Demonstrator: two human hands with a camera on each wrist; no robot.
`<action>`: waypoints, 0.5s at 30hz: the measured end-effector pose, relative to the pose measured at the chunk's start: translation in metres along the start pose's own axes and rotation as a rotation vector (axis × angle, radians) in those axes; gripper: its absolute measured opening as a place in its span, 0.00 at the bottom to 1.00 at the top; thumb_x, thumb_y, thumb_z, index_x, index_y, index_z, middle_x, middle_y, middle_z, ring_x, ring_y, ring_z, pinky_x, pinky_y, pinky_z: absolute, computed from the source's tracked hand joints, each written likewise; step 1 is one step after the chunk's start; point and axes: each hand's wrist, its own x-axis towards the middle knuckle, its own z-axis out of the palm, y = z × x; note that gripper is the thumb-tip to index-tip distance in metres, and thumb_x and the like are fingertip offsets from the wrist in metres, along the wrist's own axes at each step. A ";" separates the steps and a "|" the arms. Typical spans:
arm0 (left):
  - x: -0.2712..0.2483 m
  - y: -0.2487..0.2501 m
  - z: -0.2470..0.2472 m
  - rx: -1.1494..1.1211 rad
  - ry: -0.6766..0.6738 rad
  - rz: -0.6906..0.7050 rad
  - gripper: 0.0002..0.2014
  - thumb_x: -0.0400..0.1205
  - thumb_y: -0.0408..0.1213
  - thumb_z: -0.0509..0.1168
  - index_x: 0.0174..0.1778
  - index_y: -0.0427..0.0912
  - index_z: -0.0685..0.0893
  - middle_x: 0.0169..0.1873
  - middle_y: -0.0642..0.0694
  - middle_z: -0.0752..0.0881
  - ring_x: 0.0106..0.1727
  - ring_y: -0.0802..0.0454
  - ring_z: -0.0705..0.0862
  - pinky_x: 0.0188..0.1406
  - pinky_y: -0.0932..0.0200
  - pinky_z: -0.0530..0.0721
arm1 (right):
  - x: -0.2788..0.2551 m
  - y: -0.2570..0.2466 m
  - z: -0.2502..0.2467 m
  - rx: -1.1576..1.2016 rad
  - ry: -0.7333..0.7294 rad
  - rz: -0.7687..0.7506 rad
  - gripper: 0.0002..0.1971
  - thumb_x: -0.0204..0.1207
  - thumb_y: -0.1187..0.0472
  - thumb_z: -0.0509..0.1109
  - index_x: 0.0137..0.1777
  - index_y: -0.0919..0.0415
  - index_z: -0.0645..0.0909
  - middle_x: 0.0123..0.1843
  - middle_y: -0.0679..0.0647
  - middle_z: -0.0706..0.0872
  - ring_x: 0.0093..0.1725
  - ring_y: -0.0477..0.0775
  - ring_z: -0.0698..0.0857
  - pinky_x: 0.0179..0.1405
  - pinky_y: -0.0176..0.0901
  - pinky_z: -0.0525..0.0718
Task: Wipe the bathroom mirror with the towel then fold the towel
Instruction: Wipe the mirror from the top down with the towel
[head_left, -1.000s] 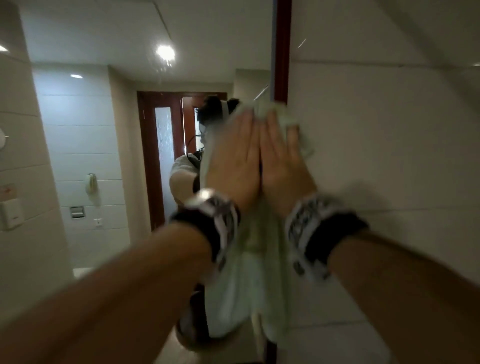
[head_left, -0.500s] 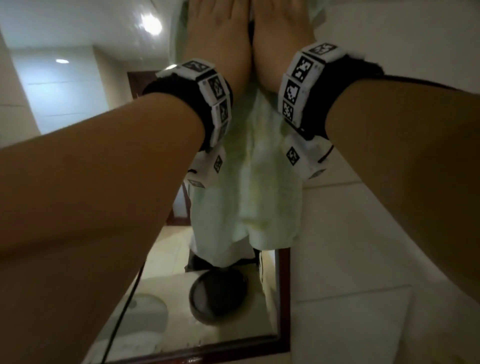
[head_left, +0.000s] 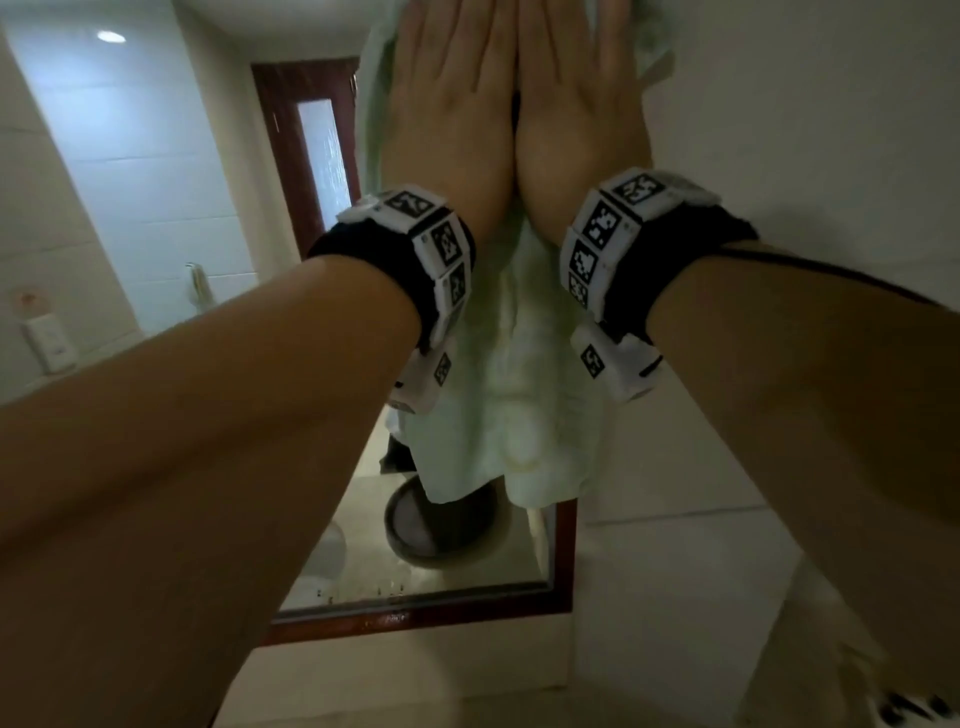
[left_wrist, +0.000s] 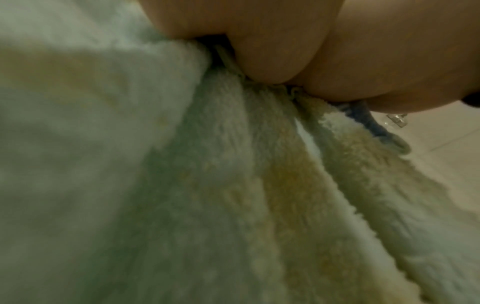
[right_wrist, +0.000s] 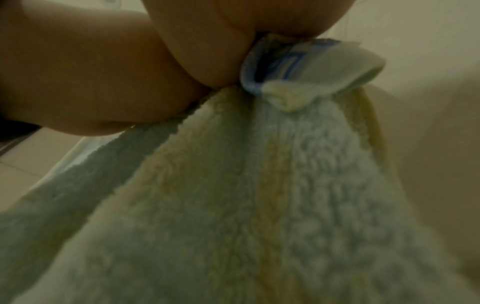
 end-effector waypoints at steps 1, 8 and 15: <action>-0.011 0.003 0.004 0.000 0.009 0.001 0.28 0.91 0.41 0.48 0.89 0.40 0.60 0.88 0.42 0.62 0.89 0.46 0.58 0.89 0.49 0.45 | -0.008 0.001 0.011 0.041 -0.003 0.042 0.28 0.88 0.62 0.39 0.88 0.62 0.54 0.88 0.59 0.61 0.88 0.62 0.58 0.88 0.57 0.50; -0.068 0.015 0.012 -0.060 -0.015 0.030 0.28 0.92 0.40 0.49 0.89 0.36 0.57 0.89 0.39 0.58 0.90 0.44 0.55 0.89 0.47 0.45 | -0.060 -0.010 0.029 -0.028 -0.115 -0.011 0.27 0.92 0.61 0.38 0.89 0.65 0.43 0.91 0.63 0.46 0.89 0.68 0.47 0.86 0.66 0.39; -0.143 0.030 0.028 -0.205 -0.066 0.013 0.29 0.91 0.37 0.57 0.88 0.35 0.60 0.88 0.38 0.59 0.90 0.43 0.55 0.90 0.48 0.45 | -0.141 -0.027 0.019 -0.058 -0.236 -0.051 0.30 0.91 0.61 0.47 0.87 0.71 0.41 0.89 0.70 0.45 0.89 0.69 0.44 0.86 0.72 0.40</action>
